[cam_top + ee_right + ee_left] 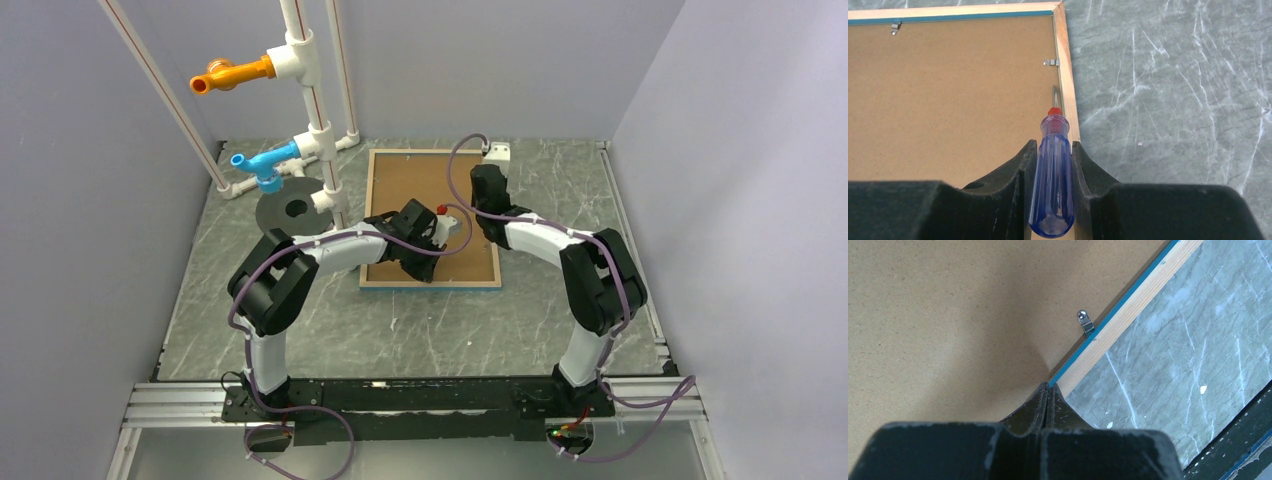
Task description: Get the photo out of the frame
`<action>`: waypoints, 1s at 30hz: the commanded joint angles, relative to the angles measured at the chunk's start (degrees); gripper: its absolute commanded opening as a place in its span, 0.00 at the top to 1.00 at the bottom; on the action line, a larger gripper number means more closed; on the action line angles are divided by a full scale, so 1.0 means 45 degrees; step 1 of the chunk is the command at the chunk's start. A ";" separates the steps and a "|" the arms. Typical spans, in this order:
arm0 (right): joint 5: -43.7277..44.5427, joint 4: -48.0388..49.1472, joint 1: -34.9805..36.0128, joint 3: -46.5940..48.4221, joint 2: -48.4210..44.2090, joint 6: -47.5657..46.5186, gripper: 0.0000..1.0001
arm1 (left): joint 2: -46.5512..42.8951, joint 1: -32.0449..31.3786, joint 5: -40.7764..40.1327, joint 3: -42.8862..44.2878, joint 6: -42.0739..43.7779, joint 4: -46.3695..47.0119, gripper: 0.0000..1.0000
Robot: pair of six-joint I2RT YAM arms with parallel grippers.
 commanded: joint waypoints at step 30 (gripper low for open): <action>-0.2589 0.2561 -0.1545 0.1465 0.2271 0.0362 1.00 | 0.0427 0.0098 0.0920 0.0340 -0.0345 -0.0279 1.00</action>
